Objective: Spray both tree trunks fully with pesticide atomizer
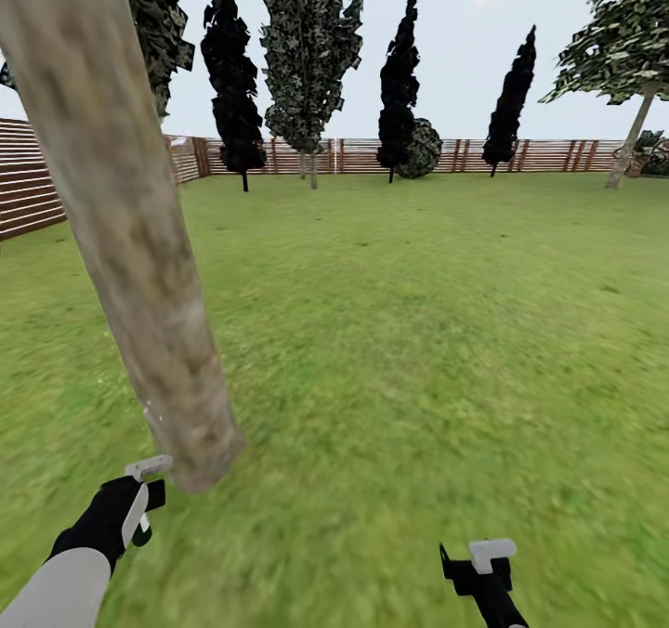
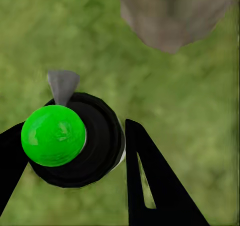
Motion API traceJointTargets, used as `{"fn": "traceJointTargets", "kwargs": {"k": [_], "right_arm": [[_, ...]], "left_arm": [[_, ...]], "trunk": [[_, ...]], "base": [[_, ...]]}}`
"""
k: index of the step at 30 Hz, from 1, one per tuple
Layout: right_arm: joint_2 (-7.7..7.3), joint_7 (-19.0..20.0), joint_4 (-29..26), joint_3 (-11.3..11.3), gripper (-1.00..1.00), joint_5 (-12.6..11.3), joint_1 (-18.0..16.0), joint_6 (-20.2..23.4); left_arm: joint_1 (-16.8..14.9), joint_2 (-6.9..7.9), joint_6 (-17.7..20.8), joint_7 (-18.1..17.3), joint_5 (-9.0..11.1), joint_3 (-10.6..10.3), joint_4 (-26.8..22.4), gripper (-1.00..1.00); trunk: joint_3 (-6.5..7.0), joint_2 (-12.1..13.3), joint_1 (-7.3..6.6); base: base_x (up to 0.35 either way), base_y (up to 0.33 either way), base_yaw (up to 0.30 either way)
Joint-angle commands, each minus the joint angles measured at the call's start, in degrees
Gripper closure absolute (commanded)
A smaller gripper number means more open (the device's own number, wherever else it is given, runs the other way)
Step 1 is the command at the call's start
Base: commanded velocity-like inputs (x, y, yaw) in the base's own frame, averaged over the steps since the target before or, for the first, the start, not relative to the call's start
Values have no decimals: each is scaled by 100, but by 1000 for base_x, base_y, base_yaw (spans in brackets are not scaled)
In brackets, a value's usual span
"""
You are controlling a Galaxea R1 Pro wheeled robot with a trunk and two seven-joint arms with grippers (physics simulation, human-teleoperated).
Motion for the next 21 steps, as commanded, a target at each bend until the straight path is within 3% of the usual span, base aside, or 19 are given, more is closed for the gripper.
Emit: {"fn": "traceJointTargets", "kwargs": {"k": [1,7,13,21], "right_arm": [[1,-45,5,0,-100,59,-3,-10],[2,-44,5,0,-100,60,-3,-10],[0,-45,5,0,-100,59,-3,-10],[-1,-45,5,-4,-100,59,-3,-10]], "left_arm": [[-4,-5,31,-19,-61,20,-9,100],[-4,0,31,-11,-61,20,-9,100],[-4,-1,31,4,-61,12,-12,100],[-4,-10,31,1,-61,12,-9,100]], "trunk": [[-6,-2,2],[-6,-2,2],[-6,-2,2],[-6,-2,2]], "base": [[288,-134,69],[248,-155,235],[21,-41,274],[0,-253,43]]}}
